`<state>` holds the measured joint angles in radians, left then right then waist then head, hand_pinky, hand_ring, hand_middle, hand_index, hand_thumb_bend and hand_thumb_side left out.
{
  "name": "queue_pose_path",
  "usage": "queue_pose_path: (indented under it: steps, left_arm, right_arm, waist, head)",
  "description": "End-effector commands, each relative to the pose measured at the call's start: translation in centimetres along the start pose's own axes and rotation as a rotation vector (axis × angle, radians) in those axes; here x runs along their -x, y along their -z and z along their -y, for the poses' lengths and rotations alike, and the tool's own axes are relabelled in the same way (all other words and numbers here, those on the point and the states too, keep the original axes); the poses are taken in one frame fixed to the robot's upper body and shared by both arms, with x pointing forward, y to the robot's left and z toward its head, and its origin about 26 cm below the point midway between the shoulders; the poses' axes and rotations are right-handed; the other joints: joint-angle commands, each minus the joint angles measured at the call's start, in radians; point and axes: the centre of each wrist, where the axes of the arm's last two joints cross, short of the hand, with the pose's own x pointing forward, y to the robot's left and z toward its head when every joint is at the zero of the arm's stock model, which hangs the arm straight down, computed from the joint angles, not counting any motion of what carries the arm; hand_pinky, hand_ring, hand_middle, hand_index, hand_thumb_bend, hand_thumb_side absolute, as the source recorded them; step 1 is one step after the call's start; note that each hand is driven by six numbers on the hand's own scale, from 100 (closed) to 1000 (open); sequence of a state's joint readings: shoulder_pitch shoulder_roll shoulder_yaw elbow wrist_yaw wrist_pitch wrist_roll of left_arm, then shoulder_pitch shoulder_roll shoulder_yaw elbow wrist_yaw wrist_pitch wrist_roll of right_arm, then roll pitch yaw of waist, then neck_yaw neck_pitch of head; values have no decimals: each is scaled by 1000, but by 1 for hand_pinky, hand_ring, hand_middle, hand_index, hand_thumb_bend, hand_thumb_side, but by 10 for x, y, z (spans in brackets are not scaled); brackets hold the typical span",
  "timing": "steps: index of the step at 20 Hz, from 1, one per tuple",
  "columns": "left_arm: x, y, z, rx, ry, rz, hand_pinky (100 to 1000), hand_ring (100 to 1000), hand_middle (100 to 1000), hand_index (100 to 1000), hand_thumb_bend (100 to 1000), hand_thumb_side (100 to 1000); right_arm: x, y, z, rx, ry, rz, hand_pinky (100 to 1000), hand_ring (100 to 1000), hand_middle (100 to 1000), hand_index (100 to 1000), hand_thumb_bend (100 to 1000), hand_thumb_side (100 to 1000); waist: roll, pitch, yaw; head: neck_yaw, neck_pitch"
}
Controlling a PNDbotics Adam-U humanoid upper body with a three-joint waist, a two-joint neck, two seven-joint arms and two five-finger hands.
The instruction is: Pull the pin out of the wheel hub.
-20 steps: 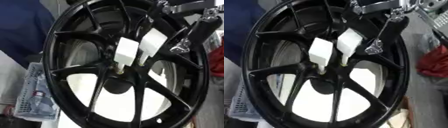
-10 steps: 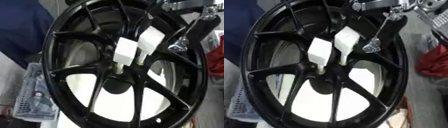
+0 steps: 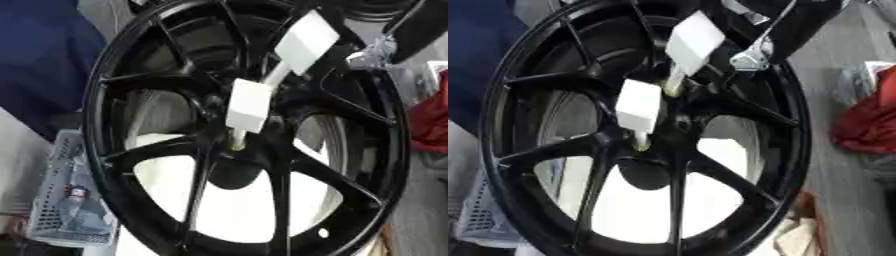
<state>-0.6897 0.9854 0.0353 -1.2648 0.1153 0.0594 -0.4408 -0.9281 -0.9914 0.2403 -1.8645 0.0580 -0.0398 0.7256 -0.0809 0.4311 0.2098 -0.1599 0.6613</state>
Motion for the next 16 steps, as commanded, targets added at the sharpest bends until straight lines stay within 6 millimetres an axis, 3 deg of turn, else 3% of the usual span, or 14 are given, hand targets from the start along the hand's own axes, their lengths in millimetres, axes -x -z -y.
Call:
queue_pose_path:
  steps: [1,8,16]
  left_arm:
    - [-6,-7,-16,-33,27,3,734,694,683,774,259,821]
    - [-3,-10,-18,-40,29,-6,735,694,684,774,252,822]
    - [0,-12,-18,-44,26,-13,736,695,684,774,248,823]
  right_arm:
    - [4,-18,18,73,-13,-43,823,702,380,465,131,100]
    - [42,-58,26,213,27,-242,825,704,391,476,112,100]
    - [103,-123,9,368,112,-590,824,704,413,500,103,100]
  waist:
    - [13,-38,-7]
    - [29,-47,-31]
    - [43,-52,-51]
  head:
    - [7,-4]
    - [20,-5]
    - [31,-8]
